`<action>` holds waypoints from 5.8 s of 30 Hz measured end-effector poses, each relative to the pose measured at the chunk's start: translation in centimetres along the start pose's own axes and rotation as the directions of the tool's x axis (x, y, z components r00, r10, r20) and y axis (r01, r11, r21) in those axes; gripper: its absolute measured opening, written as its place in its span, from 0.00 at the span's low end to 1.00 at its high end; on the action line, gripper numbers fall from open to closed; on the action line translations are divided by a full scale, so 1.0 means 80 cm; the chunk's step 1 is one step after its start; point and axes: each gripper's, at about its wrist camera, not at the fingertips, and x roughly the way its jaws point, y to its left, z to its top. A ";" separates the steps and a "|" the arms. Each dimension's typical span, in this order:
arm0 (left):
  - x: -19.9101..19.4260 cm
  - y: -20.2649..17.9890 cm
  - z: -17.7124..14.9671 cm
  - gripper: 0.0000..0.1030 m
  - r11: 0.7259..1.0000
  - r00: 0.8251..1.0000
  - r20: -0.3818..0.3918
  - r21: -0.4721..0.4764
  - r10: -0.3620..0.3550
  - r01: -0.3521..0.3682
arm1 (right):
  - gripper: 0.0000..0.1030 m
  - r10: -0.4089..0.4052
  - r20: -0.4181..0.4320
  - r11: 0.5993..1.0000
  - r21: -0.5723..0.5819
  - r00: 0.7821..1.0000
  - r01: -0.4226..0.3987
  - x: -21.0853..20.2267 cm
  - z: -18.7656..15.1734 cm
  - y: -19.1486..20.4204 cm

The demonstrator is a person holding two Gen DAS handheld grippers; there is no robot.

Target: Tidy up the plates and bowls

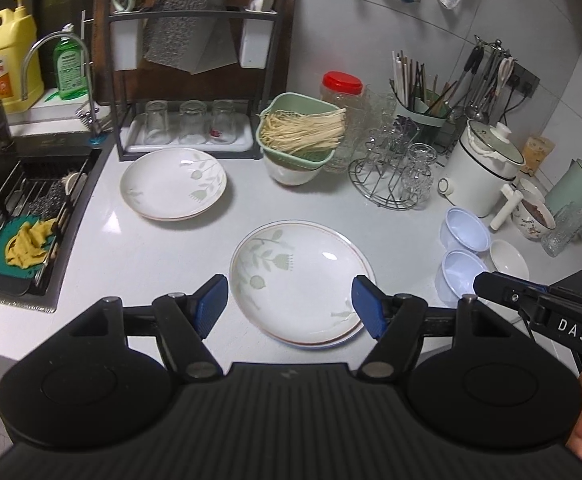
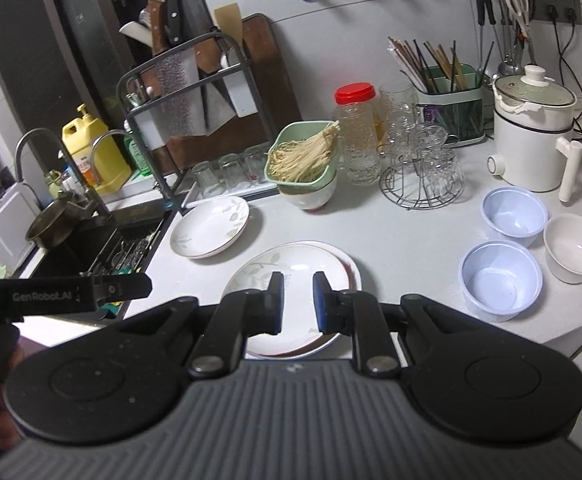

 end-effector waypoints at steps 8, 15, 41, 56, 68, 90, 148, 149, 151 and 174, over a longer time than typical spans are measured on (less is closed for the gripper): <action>-0.009 0.025 -0.013 0.75 0.996 0.998 0.005 -0.065 0.062 -0.061 | 0.19 0.064 -0.034 0.997 -0.040 0.997 -0.065 0.014 -0.003 0.017; -0.016 0.054 -0.021 0.76 0.983 0.992 -0.002 -0.134 0.126 -0.125 | 0.20 0.113 -0.074 0.990 -0.072 0.991 -0.118 0.035 0.004 0.034; 0.098 0.226 0.104 0.81 0.983 0.996 -0.050 -0.160 0.078 -0.085 | 0.76 0.054 -0.153 0.998 -0.016 0.987 -0.057 0.206 0.070 0.127; 0.183 0.325 0.164 0.81 0.986 0.998 -0.062 -0.163 0.010 -0.020 | 0.76 -0.033 -0.175 0.996 0.071 0.984 0.046 0.299 0.096 0.162; 0.255 0.356 0.181 0.81 0.984 0.989 -0.137 -0.176 -0.062 0.037 | 0.76 -0.081 -0.229 0.991 0.089 0.970 0.104 0.362 0.106 0.173; 0.392 0.356 0.203 0.80 0.994 0.949 -0.298 -0.066 -0.103 0.087 | 0.65 -0.149 -0.392 0.969 0.127 0.908 0.213 0.482 0.111 0.143; 0.334 0.342 0.200 0.47 0.894 0.881 -0.285 -0.362 -0.377 0.265 | 0.29 -0.003 -0.427 0.956 0.265 0.904 0.128 0.411 0.114 0.118; 0.329 0.336 0.199 0.47 0.894 0.882 -0.283 -0.361 -0.375 0.265 | 0.29 -0.001 -0.424 0.956 0.264 0.906 0.124 0.402 0.115 0.116; 0.318 0.325 0.198 0.47 0.892 0.884 -0.276 -0.365 -0.378 0.267 | 0.29 0.002 -0.417 0.958 0.261 0.909 0.118 0.387 0.118 0.113; 0.275 0.175 0.135 0.47 0.887 0.859 -0.324 -0.377 -0.396 0.266 | 0.29 0.017 -0.345 0.946 0.310 0.938 0.097 0.239 0.071 -0.003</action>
